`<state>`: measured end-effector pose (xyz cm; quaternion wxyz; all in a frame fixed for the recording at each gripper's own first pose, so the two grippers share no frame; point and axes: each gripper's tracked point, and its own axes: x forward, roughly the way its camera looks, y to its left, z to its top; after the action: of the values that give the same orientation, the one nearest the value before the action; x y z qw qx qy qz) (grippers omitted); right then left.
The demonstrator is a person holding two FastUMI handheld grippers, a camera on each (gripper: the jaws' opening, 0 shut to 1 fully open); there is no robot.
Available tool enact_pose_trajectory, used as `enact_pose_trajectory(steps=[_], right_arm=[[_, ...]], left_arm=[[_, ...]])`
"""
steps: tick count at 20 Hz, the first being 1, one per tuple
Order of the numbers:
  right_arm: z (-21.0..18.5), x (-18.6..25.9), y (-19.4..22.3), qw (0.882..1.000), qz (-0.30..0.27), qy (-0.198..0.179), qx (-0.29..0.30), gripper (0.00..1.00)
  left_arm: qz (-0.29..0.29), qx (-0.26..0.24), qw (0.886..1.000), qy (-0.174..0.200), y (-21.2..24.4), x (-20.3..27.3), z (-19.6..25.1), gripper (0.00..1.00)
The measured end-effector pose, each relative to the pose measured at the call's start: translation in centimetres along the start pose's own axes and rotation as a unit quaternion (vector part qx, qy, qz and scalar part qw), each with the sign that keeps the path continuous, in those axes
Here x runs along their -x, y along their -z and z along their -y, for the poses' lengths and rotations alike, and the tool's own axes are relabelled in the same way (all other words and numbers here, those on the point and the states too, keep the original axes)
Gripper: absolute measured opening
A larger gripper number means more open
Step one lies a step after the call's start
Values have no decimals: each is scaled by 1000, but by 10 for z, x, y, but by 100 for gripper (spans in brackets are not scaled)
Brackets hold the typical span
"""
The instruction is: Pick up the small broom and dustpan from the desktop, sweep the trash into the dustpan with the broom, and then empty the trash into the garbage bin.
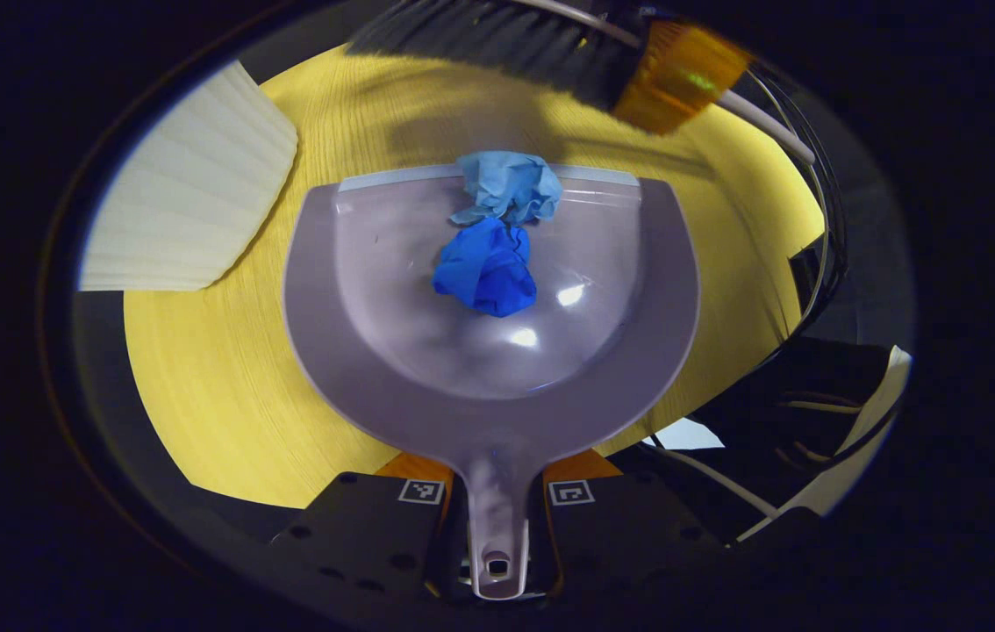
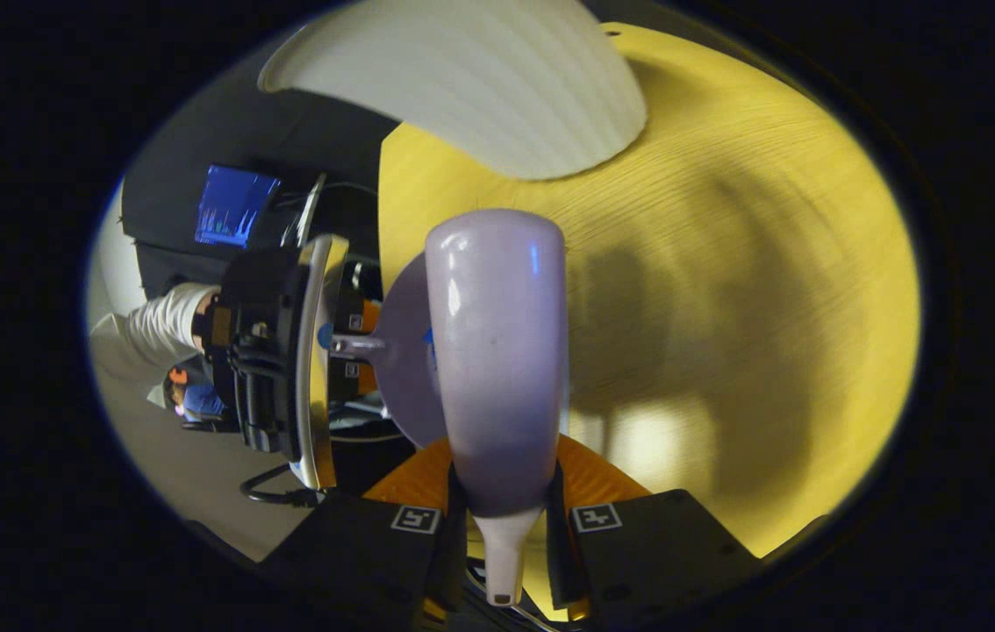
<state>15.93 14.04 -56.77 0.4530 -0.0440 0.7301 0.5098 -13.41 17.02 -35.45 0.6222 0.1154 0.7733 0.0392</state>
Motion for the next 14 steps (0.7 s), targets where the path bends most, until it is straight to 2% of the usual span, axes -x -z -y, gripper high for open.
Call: enact_pose_trajectory(steps=[2,6,9,11,12,14], right_arm=[[23,7,-1,999,13,28,-30,39],[39,24,5,997,51,43,-47,40],[22,60,-10,986,155,26,-60,40],[11,93,-15,967,243,28,-72,40],[5,114,-14,953,289,28,-81,40],[-4,150,-12,919,380,20,-100,40]], left_arm=[[1,0,1000,0,-1,0,0,27],[21,17,1000,2,-5,-5,4,27],[62,38,997,-4,-14,-5,8,27],[103,51,993,-3,-20,-4,16,27],[127,56,990,-2,-25,-2,20,27],[172,64,983,-6,-35,3,19,27]])
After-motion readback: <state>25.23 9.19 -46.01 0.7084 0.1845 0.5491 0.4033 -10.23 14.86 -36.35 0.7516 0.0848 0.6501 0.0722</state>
